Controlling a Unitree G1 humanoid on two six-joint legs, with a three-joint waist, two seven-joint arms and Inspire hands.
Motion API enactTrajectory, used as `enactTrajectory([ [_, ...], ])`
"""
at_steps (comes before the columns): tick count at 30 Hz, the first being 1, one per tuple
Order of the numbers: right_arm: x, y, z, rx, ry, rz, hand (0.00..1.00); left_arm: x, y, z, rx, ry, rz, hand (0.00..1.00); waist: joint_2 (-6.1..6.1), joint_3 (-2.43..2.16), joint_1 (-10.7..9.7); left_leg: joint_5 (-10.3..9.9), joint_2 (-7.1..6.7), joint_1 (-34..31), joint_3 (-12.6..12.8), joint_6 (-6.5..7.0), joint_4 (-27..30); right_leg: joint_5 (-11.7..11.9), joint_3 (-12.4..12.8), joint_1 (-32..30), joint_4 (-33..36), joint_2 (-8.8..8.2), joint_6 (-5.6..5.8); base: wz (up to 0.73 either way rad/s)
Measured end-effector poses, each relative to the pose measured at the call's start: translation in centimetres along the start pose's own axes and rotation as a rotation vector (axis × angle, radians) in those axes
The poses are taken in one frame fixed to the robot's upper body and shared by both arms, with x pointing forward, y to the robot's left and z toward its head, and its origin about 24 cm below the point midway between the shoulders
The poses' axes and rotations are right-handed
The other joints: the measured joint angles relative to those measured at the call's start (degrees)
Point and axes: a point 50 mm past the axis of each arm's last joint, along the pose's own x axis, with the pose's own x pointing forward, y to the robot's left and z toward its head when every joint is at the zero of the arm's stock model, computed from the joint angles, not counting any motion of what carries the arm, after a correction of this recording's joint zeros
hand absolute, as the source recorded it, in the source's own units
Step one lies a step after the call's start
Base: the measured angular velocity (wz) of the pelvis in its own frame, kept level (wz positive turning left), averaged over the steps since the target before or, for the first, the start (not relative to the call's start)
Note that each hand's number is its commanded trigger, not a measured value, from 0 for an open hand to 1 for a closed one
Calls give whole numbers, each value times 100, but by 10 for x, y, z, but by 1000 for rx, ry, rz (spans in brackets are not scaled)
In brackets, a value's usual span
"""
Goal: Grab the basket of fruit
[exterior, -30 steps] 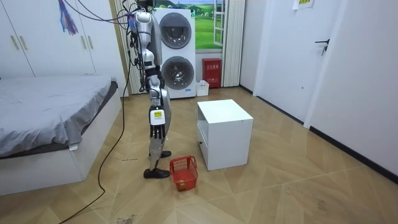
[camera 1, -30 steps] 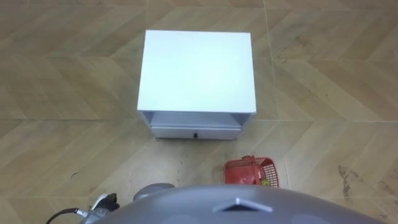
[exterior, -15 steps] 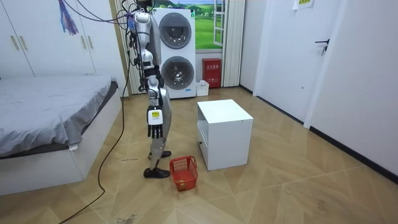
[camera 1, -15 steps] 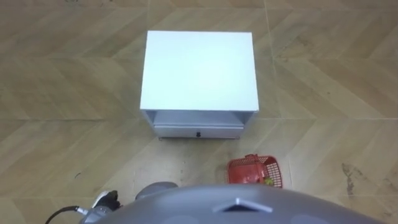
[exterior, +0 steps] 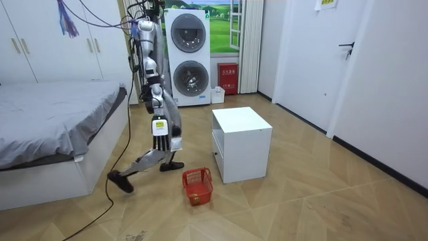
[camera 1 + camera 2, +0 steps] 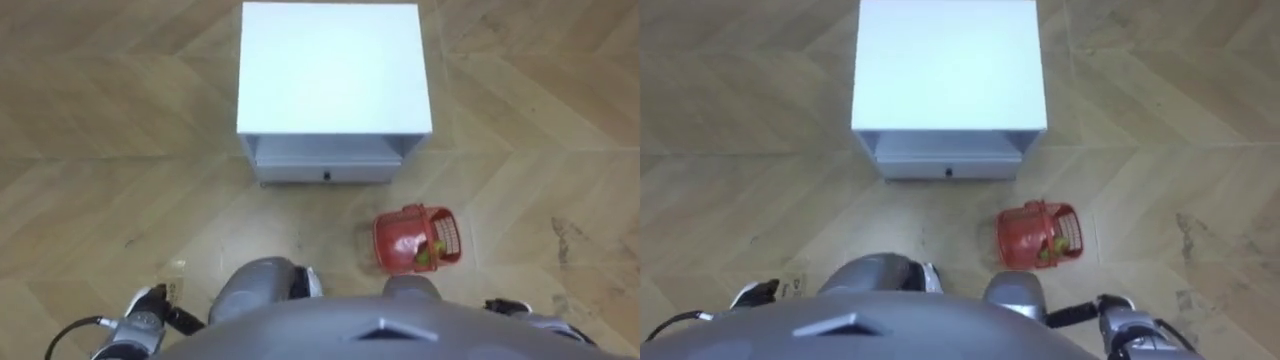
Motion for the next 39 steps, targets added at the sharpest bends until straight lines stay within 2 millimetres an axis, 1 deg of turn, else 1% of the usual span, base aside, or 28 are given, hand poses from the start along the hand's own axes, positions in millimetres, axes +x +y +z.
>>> enactTrajectory([
  [1,0,0,8,9,-21,2,0,1,4,4,-9,-8,12,0,-19,11,1,-52,6,-251,1,-8,238,2,28,4,50,1,4,0],
  [3,-3,1,38,30,-110,13,0,3,20,23,-44,-34,47,0,-65,7,51,-299,20,-1319,19,-45,1347,-3,97,20,170,13,28,15],
  [4,-4,0,43,39,-128,15,0,4,23,29,-52,-43,53,0,-78,12,73,-353,18,-1585,36,-50,1658,-22,110,-3,227,10,47,28],
  [5,-4,-1,51,51,-151,17,0,4,28,42,-62,-66,63,0,-118,48,122,-483,17,-2089,96,-44,2307,-138,146,-35,431,-17,111,32],
  [6,-5,-3,53,54,-163,20,0,3,28,52,-66,-93,68,0,-112,101,143,-622,18,-2530,121,-47,2983,-883,206,-143,1089,-34,155,33],
  [7,-5,-3,56,58,-173,24,0,3,29,57,-63,-110,68,0,-123,115,166,-681,11,-2707,142,-59,3259,-1127,208,-225,1431,-62,117,27],
  [8,-5,-1,53,73,-163,40,0,3,28,58,-58,-121,63,0,-191,141,266,-752,5,-2991,215,-73,3678,-1423,238,-413,2096,-155,-8,19],
  [9,-4,-1,48,88,-151,50,0,3,25,57,-48,-116,55,0,-265,167,303,-791,-4,-3243,285,-110,4012,-1608,268,-593,2662,-227,-30,16],
  [10,-4,-1,47,101,-150,53,0,3,24,56,-42,-115,51,0,-278,180,302,-792,-6,-3379,297,-110,4157,-1673,271,-682,2896,-244,-46,20],
  [12,-3,-2,42,155,-144,59,0,4,19,47,-13,-93,39,0,-293,199,293,-805,0,-3821,301,-86,4653,-1863,355,-917,3637,-236,20,21],
  [14,-2,-2,35,191,-131,63,0,4,14,37,-9,-69,28,0,-331,199,277,-851,-1,-4000,342,-66,4913,-1909,430,-981,4024,-176,43,15],
  [16,-1,-1,30,214,-126,64,0,4,10,31,-5,-54,22,0,-370,211,245,-876,-1,-4080,408,-101,5066,-1926,456,-999,4290,-209,27,11],
  [18,-1,4,26,230,-116,80,0,4,9,29,10,-56,31,0,-466,216,222,-956,-34,-4083,442,-315,5116,-1944,517,-998,4434,-205,8,0],
  [19,-1,6,25,232,-115,85,0,4,9,29,10,-57,34,0,-492,211,199,-949,-70,-4083,438,-356,5115,-1944,518,-993,4451,-216,7,5],
  [21,-1,12,23,234,-112,98,0,4,8,28,10,-63,31,0,-580,157,132,-943,-134,-4083,426,-369,5130,-1946,552,-982,4522,-199,11,2],
  [22,-1,12,22,234,-111,99,0,4,8,28,9,-68,31,0,-600,148,122,-943,-153,-4087,423,-369,5142,-1946,558,-977,4544,-196,11,3],
  [23,-1,12,19,235,-109,95,0,4,8,27,8,-77,30,0,-637,122,101,-942,-196,-4105,418,-368,5177,-1952,563,-960,4583,-196,21,0],
  [24,-1,12,17,231,-109,87,0,4,7,26,7,-82,31,0,-670,102,80,-949,-192,-4106,413,-352,5239,-1953,576,-940,4635,-183,22,0],
  [26,-1,11,16,226,-106,70,0,4,7,25,6,-86,37,0,-703,102,14,-1006,-182,-4120,400,-291,5363,-1967,577,-882,4736,-184,35,2],
  [27,-1,11,17,222,-113,62,0,3,7,24,6,-88,41,0,-730,98,-50,-1030,-178,-4152,398,-326,5432,-1980,589,-871,4813,-175,25,6],
  [29,-1,10,19,224,-126,50,0,3,7,24,4,-90,45,0,-772,98,-72,-1052,-149,-4196,398,-371,5547,-2043,624,-852,4950,-177,-26,4],
  [30,-1,9,21,225,-138,40,0,3,8,25,4,-95,50,0,-816,119,-86,-1084,-155,-4231,394,-432,5642,-2128,619,-793,5049,-175,-70,6],
  [32,-2,7,26,227,-164,17,0,3,9,26,4,-99,61,0,-851,116,-121,-1145,-182,-4352,370,-538,5839,-2316,584,-685,5212,-140,-110,8],
  [33,-4,1,35,232,-206,-12,0,3,2,29,0,-114,53,0,-704,158,-151,-1175,-143,-4431,192,-601,5931,-2332,548,-720,5230,53,-114,0],
  [34,-5,1,39,235,-226,-18,0,3,0,29,-1,-116,50,0,-688,158,-168,-1172,-145,-4431,175,-638,5917,-2338,565,-738,5242,65,-129,-9],
  [36,-9,1,57,243,-304,-50,0,2,-2,22,0,-99,52,0,-758,173,-244,-1165,-200,-4433,108,-754,5861,-2346,581,-769,5235,80,-141,-2],
  [37,-11,0,60,241,-322,-61,0,2,-2,21,0,-95,59,0,-781,166,-263,-1163,-202,-4435,105,-763,5849,-2346,584,-779,5231,79,-141,0],
  [39,-17,-8,78,258,-404,-122,0,1,-5,15,-1,-90,81,0,-808,161,-375,-1157,-255,-4441,53,-799,5838,-2347,597,-788,5218,81,-141,0],
])
